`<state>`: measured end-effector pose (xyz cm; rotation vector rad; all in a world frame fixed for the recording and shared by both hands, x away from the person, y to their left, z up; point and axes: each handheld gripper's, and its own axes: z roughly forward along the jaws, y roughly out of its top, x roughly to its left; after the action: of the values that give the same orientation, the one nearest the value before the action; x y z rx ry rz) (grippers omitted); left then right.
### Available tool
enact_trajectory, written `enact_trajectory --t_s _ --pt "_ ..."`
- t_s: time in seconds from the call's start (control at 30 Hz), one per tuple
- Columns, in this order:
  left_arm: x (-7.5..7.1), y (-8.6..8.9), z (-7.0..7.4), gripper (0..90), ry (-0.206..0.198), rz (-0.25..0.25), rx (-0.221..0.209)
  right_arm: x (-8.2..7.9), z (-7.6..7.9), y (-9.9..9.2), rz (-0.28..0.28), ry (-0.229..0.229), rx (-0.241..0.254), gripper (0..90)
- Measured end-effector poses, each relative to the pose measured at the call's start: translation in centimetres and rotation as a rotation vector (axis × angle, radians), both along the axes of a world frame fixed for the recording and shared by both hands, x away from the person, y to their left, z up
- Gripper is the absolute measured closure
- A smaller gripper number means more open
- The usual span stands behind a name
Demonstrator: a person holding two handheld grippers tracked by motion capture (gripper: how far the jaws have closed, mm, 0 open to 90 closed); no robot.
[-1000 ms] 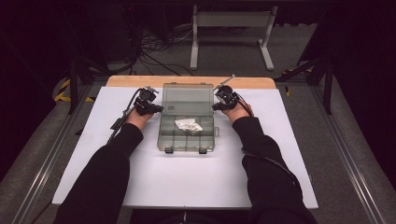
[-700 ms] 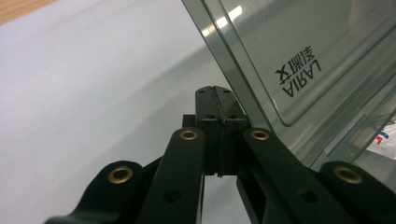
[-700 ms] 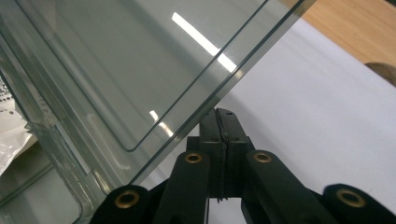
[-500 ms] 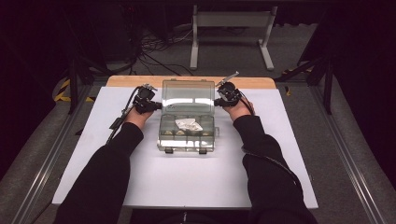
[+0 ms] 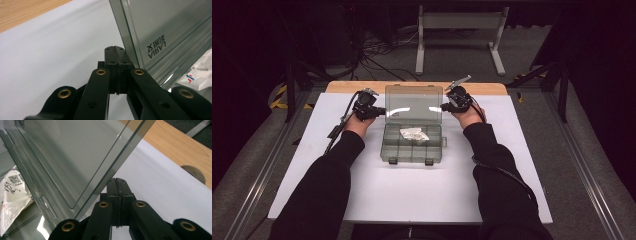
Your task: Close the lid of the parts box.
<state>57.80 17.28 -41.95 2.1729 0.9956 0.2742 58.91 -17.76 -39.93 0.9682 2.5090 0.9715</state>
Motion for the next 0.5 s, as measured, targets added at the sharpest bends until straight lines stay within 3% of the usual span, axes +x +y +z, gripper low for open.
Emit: enact_trajectory --t_s 0.13,0.5 --pt "-0.2 0.0 0.4 89.7 -0.012 -0.005 -0.009 -0.3 0.5 -0.1 0.006 -0.017 0.022 90.0" --pt "-1.1 0.3 1.5 89.6 -0.038 -0.035 -0.012 -1.5 1.7 -0.3 0.034 -0.054 0.025 89.9"
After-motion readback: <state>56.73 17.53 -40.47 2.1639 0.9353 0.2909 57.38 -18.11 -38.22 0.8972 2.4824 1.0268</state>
